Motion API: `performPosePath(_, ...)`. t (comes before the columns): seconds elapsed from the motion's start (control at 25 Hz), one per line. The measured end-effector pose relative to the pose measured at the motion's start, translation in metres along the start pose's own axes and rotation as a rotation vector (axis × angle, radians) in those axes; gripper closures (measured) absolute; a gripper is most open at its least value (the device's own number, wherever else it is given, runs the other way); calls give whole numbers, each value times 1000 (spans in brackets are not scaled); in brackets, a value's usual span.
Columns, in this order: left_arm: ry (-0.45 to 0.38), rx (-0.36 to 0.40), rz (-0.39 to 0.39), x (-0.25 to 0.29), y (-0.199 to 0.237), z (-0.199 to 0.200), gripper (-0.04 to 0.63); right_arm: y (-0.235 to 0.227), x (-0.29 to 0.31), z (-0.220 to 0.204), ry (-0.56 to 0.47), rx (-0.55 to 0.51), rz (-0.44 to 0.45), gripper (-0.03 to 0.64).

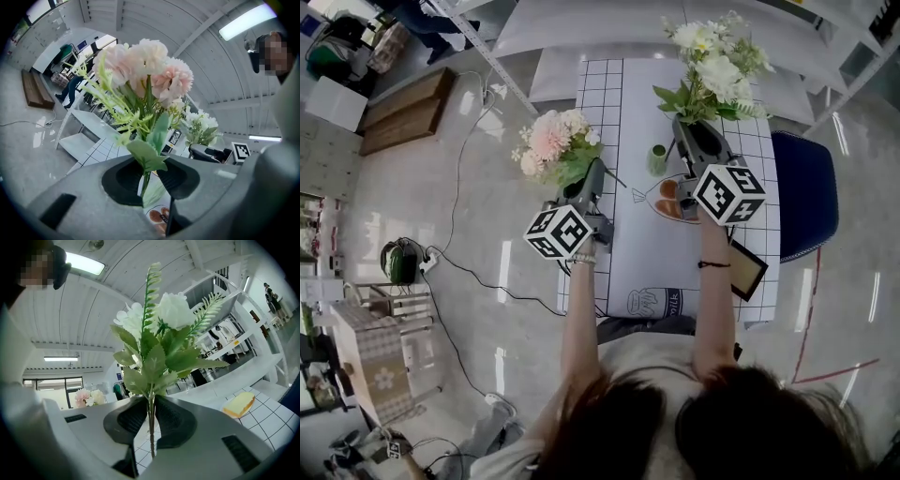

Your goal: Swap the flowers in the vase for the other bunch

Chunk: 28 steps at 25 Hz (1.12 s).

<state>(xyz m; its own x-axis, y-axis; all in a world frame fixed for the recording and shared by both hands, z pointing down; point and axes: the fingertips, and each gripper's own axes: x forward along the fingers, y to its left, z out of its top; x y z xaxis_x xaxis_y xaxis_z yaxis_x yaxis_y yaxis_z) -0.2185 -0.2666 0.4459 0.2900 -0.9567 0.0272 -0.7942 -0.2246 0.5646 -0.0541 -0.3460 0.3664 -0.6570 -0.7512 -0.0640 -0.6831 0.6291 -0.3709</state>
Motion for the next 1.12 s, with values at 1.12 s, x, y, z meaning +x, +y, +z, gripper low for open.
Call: performPosePath(1.12,3,-33,-31,6,4,2,508,-1,18,-35,36,-133,-21,566)
